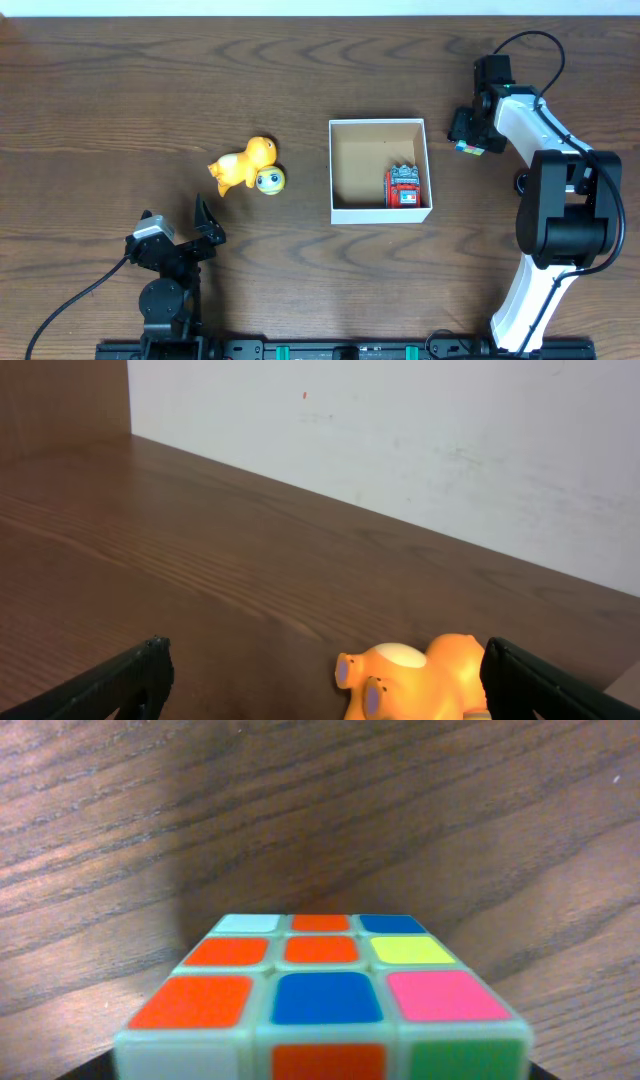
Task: Pack container
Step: 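Grasp the Rubik's cube with right gripper and lift it, then carry the Rubik's cube into the box beside the car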
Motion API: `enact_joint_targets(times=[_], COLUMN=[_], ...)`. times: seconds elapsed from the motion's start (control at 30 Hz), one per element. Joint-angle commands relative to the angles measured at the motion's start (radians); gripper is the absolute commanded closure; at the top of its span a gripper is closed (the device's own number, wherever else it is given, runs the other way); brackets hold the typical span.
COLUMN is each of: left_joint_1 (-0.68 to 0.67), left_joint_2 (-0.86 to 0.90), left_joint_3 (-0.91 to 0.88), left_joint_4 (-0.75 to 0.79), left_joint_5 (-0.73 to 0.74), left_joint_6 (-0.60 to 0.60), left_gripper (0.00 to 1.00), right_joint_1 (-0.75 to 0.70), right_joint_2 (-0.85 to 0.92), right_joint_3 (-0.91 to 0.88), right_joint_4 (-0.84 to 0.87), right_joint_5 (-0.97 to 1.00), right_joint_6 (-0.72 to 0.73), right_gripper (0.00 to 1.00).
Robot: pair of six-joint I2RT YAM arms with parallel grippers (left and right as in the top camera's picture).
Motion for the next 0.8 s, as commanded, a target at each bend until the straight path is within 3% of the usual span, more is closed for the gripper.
enact_joint_targets(times=[0.0, 0.17, 0.47, 0.77], left_joint_1=[0.005, 0.005, 0.005, 0.005], left_joint_2=[-0.006, -0.006, -0.006, -0.006], left_joint_3=[-0.021, -0.021, -0.021, -0.021], left_joint_4=[-0.035, -0.035, -0.035, -0.035], left_joint_5=[-0.002, -0.002, -0.002, -0.002], left_joint_6=[0.017, 0.017, 0.017, 0.017], left_gripper=[0.02, 0.02, 0.02, 0.02], right_joint_1=[-0.003, -0.002, 0.028, 0.152], right_joint_2=[0.000, -0.045, -0.154, -0.312], right_joint_3=[-0.002, -0.002, -0.002, -0.002], right_joint_4=[-0.001, -0.002, -0.014, -0.104], right_joint_5=[0.022, 0.063, 0.063, 0.026], right_joint_6=[-0.018, -0.037, -0.085, -0.166], right_gripper=[0.38, 0.45, 0.43, 0.43])
